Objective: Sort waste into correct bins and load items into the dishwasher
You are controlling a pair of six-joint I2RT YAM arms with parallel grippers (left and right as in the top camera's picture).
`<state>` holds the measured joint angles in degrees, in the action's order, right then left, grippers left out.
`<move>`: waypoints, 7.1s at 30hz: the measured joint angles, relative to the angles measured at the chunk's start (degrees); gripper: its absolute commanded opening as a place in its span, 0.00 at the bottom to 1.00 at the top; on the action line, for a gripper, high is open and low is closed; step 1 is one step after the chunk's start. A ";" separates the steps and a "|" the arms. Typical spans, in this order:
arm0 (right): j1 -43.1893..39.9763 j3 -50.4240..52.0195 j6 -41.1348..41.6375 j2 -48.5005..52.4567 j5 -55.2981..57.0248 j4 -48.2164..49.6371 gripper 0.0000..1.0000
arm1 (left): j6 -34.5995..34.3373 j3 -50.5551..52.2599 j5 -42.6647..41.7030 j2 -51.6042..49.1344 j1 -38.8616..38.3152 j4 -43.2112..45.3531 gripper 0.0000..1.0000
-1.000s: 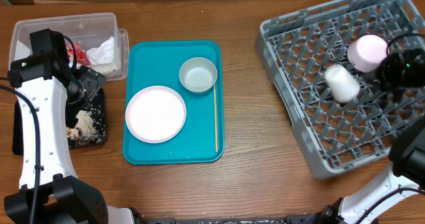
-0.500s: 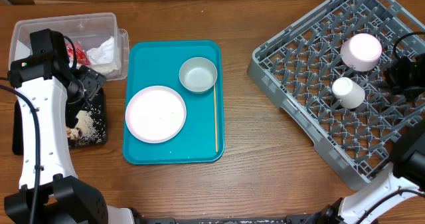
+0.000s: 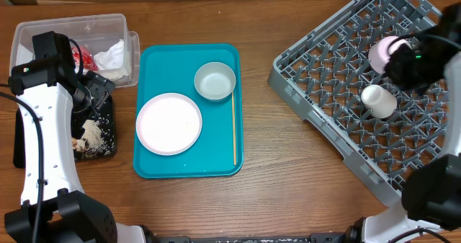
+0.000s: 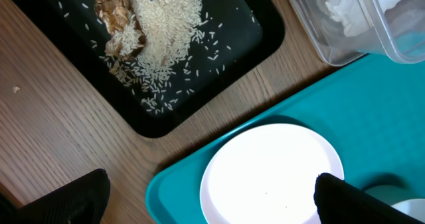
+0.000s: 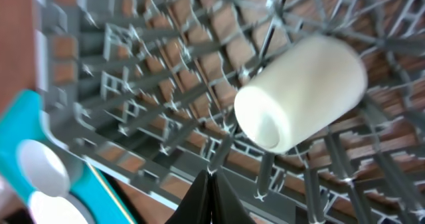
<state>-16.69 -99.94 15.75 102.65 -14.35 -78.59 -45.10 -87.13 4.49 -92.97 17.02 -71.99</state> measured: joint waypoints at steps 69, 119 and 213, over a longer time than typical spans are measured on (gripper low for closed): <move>-3.19 4.66 2.49 -3.23 2.80 2.62 0.57 | -0.02 0.00 0.00 0.00 0.00 0.00 1.00; 35.54 5.29 -2.23 8.52 14.56 15.91 0.04 | 0.00 0.00 0.00 0.00 0.00 0.02 1.00; 44.61 14.19 15.43 7.23 14.25 -5.16 0.04 | 0.00 0.00 0.00 0.00 0.00 0.02 1.00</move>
<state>27.92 -85.76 31.18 109.89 -0.10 -83.74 -45.10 -87.13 4.49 -92.97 17.02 -71.96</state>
